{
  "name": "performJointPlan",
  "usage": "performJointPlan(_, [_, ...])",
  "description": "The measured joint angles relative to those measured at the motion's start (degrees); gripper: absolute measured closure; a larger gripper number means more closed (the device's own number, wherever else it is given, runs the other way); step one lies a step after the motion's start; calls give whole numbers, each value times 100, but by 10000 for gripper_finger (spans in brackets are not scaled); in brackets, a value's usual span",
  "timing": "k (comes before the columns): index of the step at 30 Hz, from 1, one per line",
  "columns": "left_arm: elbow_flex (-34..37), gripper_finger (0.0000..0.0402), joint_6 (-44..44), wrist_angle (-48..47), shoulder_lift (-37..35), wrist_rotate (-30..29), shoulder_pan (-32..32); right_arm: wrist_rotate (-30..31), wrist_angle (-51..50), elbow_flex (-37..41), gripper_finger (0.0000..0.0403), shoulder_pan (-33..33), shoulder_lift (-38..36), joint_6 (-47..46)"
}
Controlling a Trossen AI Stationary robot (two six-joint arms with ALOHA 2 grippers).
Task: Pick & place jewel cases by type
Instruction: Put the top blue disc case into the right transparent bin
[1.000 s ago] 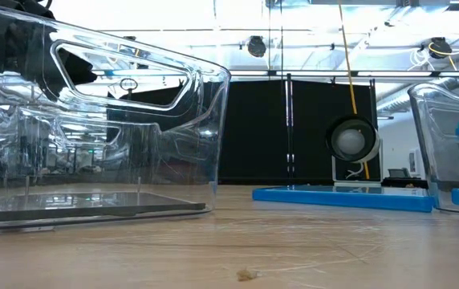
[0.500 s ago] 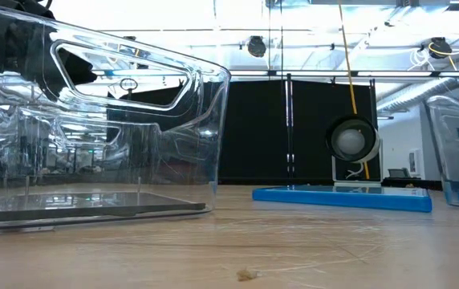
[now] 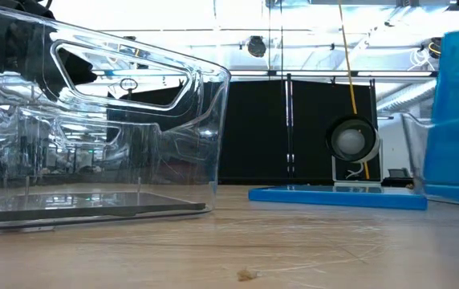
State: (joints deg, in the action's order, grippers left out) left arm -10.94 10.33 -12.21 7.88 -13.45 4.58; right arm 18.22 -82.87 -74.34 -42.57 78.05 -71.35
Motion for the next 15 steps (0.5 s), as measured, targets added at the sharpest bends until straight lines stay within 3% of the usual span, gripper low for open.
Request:
performJointPlan(9, [-2,256,0,-2,0,0,0,-588,-57,508,378,-2,-10,-63])
performJointPlan(15, [-2,256,0,0,0,0,0,-867,339,526,378,-2,-1,378])
